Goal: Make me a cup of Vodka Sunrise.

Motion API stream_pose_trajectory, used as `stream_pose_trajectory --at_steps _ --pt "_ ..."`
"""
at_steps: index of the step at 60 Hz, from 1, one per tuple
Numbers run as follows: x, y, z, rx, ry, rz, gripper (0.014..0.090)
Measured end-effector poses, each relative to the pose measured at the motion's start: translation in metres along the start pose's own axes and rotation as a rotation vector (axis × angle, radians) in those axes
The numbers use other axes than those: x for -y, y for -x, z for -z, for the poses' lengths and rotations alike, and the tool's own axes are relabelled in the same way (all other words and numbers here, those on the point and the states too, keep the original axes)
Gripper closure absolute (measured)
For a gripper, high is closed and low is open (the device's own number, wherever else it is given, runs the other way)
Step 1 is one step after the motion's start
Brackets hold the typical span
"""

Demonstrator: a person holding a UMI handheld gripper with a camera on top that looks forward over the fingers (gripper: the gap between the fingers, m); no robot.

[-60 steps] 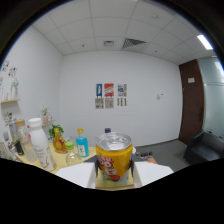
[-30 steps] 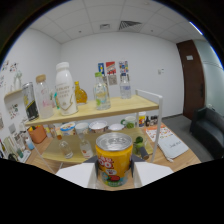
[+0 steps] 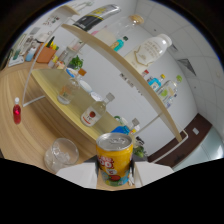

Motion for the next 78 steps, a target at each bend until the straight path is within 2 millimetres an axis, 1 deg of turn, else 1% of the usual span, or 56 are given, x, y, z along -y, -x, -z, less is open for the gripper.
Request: stream_pose_trajectory --at_steps 13,26,32,33,35,43,49,51,55,59,62,69,74,78 --pt "0.017 -0.008 -0.003 -0.104 -0.047 0.502 0.0546" --pt "0.036 0.002 -0.004 -0.183 -0.109 1.021 0.0538" --pt "0.035 0.007 -0.004 -0.177 -0.102 1.160 0.0539" --pt "0.034 0.007 -0.006 -0.181 -0.103 1.186 0.0541" --pt "0.033 0.007 -0.005 -0.183 -0.094 1.222 0.0540" --pt "0.034 0.015 -0.004 -0.170 -0.102 1.271 0.0538" --pt "0.038 0.018 0.000 -0.161 -0.120 1.227 0.0540" --pt "0.040 0.015 0.002 -0.158 -0.120 1.200 0.0539" --pt "0.047 0.012 0.007 -0.150 -0.137 1.084 0.0539" --pt "0.058 0.004 0.014 -0.140 -0.165 0.936 0.0536" --pt "0.067 -0.002 0.020 -0.115 -0.190 0.794 0.0538" --pt "0.087 -0.030 0.040 -0.061 -0.243 0.385 0.0534" --pt "0.090 -0.054 0.054 -0.018 -0.304 0.088 0.0537" --pt "0.085 -0.074 0.061 0.028 -0.344 -0.167 0.0536"
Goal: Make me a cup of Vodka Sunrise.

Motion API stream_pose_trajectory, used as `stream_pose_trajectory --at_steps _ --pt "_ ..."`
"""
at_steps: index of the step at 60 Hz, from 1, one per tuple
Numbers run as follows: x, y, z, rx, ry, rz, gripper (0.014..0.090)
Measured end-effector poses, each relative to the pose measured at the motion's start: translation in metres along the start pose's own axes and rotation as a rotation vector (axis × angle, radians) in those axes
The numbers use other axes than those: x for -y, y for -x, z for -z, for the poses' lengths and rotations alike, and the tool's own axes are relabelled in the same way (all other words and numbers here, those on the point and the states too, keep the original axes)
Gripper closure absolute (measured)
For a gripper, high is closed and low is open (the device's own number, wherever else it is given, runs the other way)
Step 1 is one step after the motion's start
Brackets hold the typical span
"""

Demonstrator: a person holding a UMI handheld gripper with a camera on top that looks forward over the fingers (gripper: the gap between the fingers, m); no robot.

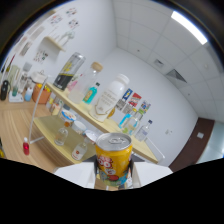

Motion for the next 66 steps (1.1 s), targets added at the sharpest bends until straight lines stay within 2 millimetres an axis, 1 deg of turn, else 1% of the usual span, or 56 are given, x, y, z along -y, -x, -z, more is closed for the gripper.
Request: stream_pose_trajectory --at_steps 4,8,10,12,18,21,22,28,32,37,41,46,51,56,66 --pt "-0.007 -0.019 0.009 0.013 -0.021 -0.204 0.0534" --pt "-0.027 -0.036 0.015 0.018 -0.024 -0.370 0.0535" --pt "-0.042 -0.045 0.015 0.008 -0.015 -0.447 0.0538" --pt "-0.060 -0.054 0.013 -0.003 -0.002 -0.520 0.0537" --pt "-0.119 -0.063 0.002 -0.049 0.065 -0.695 0.0538" --pt "-0.149 -0.063 -0.003 -0.066 0.102 -0.755 0.0539" --pt "-0.165 -0.064 -0.005 -0.066 0.113 -0.774 0.0539" --pt "-0.216 -0.051 -0.016 -0.076 0.198 -0.801 0.0540" --pt "-0.247 -0.037 -0.020 -0.065 0.251 -0.815 0.0538" --pt "-0.276 -0.022 -0.030 -0.047 0.301 -0.805 0.0538" --pt "-0.291 -0.011 -0.035 -0.028 0.329 -0.800 0.0538" --pt "-0.307 0.000 -0.042 -0.013 0.361 -0.787 0.0539" --pt "-0.319 0.008 -0.045 -0.003 0.394 -0.780 0.0537" --pt "-0.327 0.014 -0.046 0.000 0.415 -0.767 0.0536" --pt "-0.327 0.017 -0.044 -0.004 0.421 -0.747 0.0527"
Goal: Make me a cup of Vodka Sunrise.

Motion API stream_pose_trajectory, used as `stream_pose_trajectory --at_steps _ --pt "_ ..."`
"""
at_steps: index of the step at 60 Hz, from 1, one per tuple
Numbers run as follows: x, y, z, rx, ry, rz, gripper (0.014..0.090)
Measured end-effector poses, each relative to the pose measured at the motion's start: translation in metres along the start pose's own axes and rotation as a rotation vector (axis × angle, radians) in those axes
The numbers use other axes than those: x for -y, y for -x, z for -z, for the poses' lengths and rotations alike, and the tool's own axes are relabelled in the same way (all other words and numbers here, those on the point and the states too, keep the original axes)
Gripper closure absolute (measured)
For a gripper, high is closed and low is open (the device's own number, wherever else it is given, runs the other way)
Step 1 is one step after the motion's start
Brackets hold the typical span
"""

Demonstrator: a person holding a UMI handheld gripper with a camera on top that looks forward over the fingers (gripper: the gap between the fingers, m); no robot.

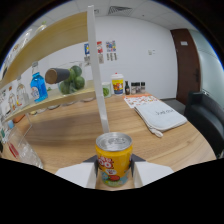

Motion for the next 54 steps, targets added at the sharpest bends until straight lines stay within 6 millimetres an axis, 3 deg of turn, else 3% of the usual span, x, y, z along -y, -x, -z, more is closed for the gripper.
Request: stream_pose_trajectory --at_steps 18,20,25,30,36,45,54 --pt "-0.017 -0.001 0.014 -0.043 0.031 0.063 0.0497" --pt "-0.019 0.001 0.016 -0.045 0.041 0.065 0.0453" --pt "-0.014 -0.002 0.027 -0.075 0.045 0.066 0.0191" --pt "0.000 -0.005 0.046 -0.124 0.027 0.064 0.0194" --pt "0.019 0.006 0.076 -0.145 0.004 0.045 0.0193" --pt "0.040 0.056 0.123 -0.125 -0.042 0.066 0.0192" --pt "0.044 0.124 0.154 -0.066 -0.085 0.099 0.0194"
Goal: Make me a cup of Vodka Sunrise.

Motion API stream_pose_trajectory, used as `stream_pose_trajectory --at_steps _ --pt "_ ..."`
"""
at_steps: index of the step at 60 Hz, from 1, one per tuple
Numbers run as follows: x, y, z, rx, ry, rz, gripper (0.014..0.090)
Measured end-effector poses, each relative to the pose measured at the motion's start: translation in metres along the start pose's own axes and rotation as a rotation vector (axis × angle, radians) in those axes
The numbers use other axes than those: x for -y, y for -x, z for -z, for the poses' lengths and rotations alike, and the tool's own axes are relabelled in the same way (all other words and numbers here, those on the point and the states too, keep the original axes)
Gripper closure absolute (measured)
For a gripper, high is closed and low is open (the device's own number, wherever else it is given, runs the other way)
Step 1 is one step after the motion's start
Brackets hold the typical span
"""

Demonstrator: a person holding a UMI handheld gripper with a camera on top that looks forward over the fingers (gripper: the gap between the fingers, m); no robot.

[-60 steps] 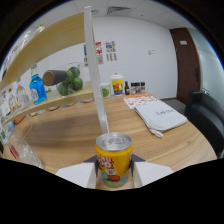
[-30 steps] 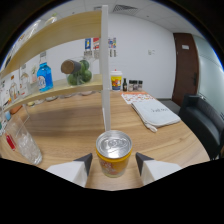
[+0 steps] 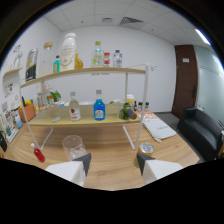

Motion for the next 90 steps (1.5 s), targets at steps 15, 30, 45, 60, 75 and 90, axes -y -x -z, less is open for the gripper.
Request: stream_pose_trajectory --at_steps 15,30,45,60,75,90 --pt "-0.022 0.099 0.021 0.091 0.023 -0.002 0.0186" --pt "0.050 0.169 -0.011 0.166 -0.092 -0.027 0.0182" --pt "0.111 0.219 -0.077 0.205 -0.153 -0.001 0.0234" --pt "0.094 0.230 -0.136 0.141 -0.051 0.021 0.0605" --pt "0.095 0.229 -0.138 0.129 -0.054 0.024 0.0692" --pt "0.124 0.232 -0.094 0.171 -0.123 0.014 0.0696"
